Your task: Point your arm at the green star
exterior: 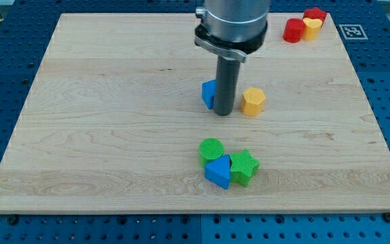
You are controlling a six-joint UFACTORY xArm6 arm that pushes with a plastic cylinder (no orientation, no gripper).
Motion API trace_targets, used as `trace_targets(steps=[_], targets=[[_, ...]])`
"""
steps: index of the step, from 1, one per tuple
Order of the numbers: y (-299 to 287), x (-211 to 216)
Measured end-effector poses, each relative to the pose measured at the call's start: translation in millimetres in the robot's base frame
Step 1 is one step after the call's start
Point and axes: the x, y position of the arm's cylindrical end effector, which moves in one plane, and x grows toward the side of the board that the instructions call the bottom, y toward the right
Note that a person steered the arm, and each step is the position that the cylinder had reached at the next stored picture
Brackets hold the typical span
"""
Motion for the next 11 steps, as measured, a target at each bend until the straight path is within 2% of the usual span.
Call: trace_targets(steps=[2, 3, 4, 5, 6, 7, 8, 9, 11], targets=[[-8, -7], [-40, 1], [-96, 25], [-116, 98], [-103, 164], [-55, 163], [71, 163], [88, 163], [68, 145]])
